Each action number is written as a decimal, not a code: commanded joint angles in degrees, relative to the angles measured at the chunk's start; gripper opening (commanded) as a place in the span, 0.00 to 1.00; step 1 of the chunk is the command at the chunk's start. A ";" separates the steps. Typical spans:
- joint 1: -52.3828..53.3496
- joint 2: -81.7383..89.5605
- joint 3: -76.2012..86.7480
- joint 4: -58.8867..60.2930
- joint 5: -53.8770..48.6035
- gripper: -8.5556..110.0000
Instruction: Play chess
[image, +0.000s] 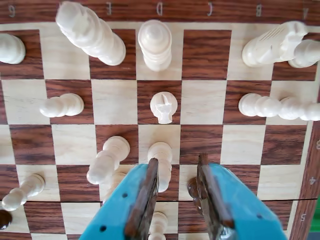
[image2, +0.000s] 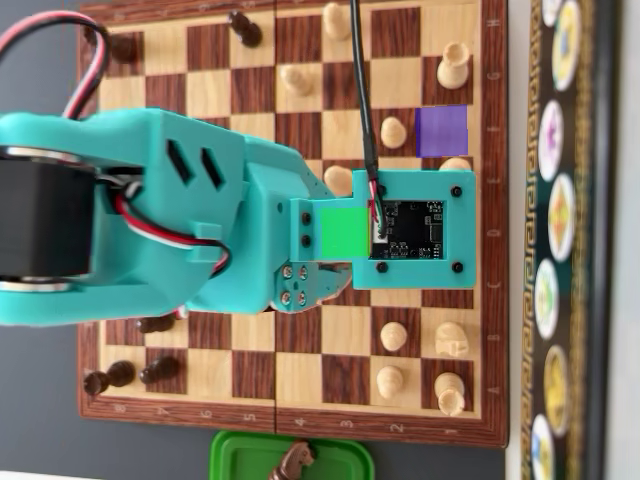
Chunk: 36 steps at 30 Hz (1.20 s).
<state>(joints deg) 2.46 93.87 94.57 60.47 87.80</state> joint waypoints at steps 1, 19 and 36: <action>0.88 5.36 -2.72 -0.26 0.09 0.18; 2.55 29.00 10.81 -0.88 0.44 0.18; 2.72 58.10 38.85 -20.92 0.44 0.18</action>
<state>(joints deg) 5.36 145.81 130.69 44.47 87.80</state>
